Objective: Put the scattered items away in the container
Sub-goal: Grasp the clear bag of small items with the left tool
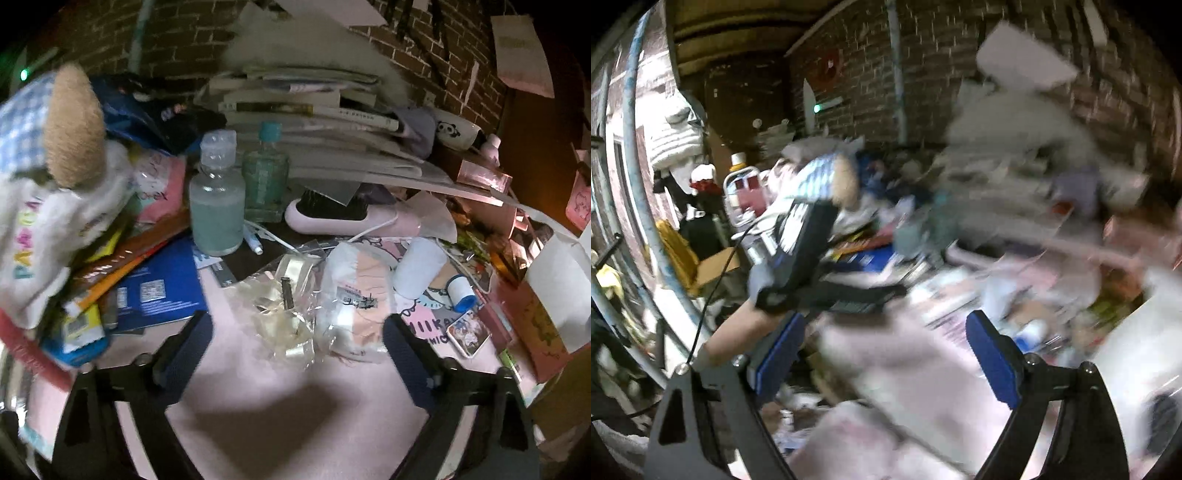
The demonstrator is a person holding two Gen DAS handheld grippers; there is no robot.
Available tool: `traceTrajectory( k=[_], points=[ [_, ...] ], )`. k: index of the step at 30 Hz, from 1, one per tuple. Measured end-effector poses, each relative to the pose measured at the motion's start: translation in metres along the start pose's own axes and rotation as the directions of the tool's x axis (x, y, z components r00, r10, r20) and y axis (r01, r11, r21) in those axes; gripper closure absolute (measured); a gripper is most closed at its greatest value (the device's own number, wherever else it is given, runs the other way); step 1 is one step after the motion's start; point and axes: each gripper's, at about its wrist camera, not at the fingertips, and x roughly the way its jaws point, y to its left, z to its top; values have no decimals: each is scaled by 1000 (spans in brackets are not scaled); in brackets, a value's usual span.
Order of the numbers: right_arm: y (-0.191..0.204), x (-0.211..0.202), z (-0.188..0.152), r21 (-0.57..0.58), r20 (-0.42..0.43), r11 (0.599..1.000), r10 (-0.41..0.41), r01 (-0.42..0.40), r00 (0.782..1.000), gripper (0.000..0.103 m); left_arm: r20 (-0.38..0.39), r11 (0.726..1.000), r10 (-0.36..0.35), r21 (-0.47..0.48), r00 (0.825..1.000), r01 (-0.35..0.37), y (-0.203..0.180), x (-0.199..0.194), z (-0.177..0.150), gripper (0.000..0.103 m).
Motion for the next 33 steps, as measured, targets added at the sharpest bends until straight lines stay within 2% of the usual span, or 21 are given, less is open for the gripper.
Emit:
traceTrajectory(
  k=[2, 6, 9, 12, 17, 27, 30, 33],
  points=[
    [-7, 25, -12, 59, -25, 998, 2, 0, 1000, 15, -26, 999, -38, -16, 999, 38, 4, 7, 2, 35],
    [-23, 58, -25, 137, -56, 990, -27, 35, 998, 15, -50, 999, -37, -35, 998, 35, 10, 18, 4, 37],
    [-32, 63, -32, 147, -61, 988, -35, 44, 998, 15, -51, 996, -64, -61, 997, 61, 16, 21, 8, 37],
    [-34, 65, -35, 148, -65, 988, -25, 35, 998, 15, -71, 996, -60, -62, 996, 56, 18, 28, 14, 37],
    [-38, 67, -36, 161, -61, 987, -16, 26, 998, 15, -120, 995, -50, -86, 991, 39, 22, 41, 19, 44],
    [-58, 71, -39, 206, -64, 977, -37, 49, 997, 15, -133, 999, -28, -37, 991, 24, 9, 41, 15, 44],
    [-62, 72, -39, 213, -60, 975, -47, 58, 997, 15, -117, 996, -67, -72, 991, 59, 11, 40, 13, 54],
    [-66, 71, -40, 222, -58, 973, -53, 65, 997, 15, -120, 997, -56, -51, 991, 50, 8, 39, 12, 58]
  ],
)
